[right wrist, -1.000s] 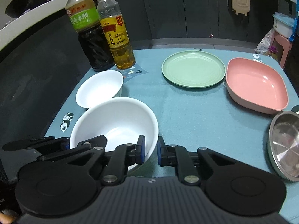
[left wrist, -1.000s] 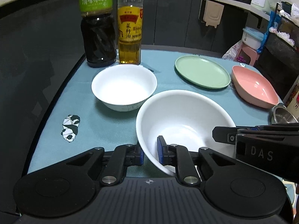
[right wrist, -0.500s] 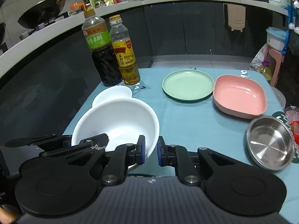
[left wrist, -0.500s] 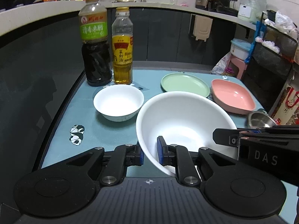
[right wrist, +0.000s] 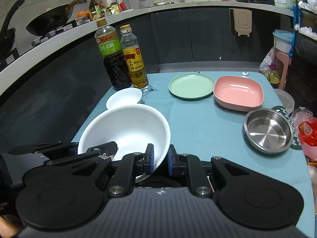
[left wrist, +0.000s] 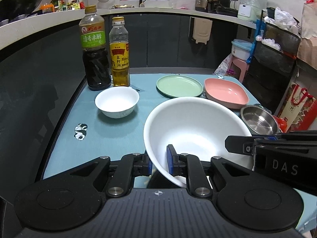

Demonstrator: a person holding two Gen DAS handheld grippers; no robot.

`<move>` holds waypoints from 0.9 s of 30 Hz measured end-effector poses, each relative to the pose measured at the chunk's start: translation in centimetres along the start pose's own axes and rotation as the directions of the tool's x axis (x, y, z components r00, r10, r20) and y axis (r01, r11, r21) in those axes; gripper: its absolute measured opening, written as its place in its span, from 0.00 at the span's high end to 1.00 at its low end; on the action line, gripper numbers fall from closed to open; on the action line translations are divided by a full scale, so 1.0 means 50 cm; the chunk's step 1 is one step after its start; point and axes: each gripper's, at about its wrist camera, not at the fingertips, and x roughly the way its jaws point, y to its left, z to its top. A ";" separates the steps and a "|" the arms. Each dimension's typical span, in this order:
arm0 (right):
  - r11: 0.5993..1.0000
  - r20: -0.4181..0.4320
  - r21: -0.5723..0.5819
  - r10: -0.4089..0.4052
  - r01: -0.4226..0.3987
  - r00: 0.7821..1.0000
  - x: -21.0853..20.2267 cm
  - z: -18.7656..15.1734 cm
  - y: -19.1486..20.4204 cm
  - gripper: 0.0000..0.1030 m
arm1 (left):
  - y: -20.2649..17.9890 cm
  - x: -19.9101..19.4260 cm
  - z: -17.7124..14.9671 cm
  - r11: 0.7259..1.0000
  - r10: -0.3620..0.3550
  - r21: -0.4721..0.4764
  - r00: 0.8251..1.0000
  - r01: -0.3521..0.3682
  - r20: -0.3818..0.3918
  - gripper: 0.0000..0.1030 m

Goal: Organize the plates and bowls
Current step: 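Lower the large white bowl into the black bowl with the left gripper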

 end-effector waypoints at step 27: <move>0.998 -0.070 0.004 -0.069 0.070 0.995 -0.019 -0.112 -0.011 0.82 | -0.050 -0.002 -0.099 0.998 -0.020 0.059 0.994 0.027 -0.109 0.86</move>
